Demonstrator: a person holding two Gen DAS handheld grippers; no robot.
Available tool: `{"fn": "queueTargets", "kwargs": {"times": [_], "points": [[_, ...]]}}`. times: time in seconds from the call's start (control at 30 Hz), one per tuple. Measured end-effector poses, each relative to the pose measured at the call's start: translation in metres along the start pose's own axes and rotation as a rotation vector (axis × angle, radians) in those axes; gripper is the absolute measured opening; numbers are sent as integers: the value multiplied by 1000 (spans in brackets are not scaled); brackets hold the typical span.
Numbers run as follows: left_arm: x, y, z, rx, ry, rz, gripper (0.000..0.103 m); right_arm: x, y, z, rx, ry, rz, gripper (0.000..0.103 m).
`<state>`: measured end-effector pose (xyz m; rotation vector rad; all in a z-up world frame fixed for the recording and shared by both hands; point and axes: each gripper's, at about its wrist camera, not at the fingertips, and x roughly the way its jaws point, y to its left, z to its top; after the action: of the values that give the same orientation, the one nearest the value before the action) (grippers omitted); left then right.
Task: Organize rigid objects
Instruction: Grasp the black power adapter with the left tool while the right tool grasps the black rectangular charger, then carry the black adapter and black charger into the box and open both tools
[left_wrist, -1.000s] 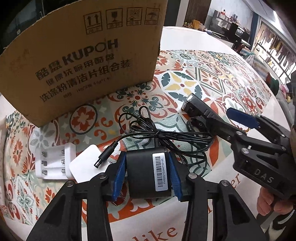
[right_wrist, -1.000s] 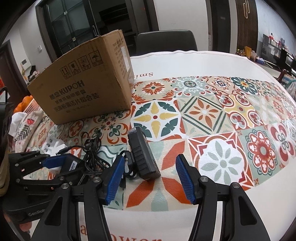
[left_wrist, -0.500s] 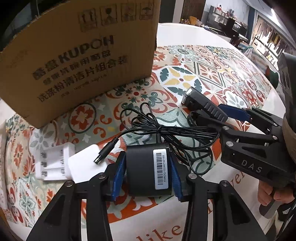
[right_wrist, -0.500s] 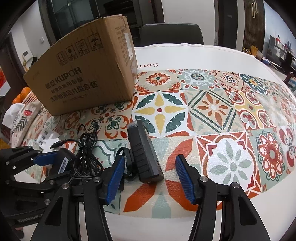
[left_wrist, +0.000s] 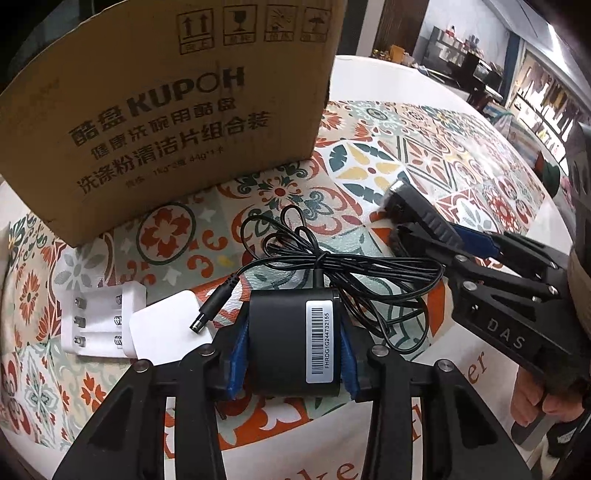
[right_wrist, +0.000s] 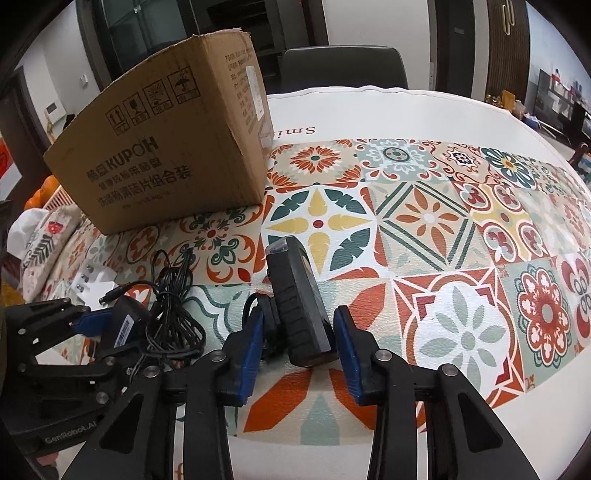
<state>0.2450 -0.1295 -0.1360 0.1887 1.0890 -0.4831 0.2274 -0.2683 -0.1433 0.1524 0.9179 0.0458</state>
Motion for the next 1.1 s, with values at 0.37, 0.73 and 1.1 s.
{"fn": "queueTargets", "kwargs": {"times": [0.37, 0.73, 1.1], "points": [[-24, 5, -6, -53, -77, -3, 40, -28, 6, -4, 11, -66, -25, 38], [-62, 15, -3, -90, -180, 10, 40, -56, 27, 4, 5, -122, -1, 38], [-99, 26, -8, -134, -262, 17, 40, -86, 51, 12, -7, -187, 26, 38]]}}
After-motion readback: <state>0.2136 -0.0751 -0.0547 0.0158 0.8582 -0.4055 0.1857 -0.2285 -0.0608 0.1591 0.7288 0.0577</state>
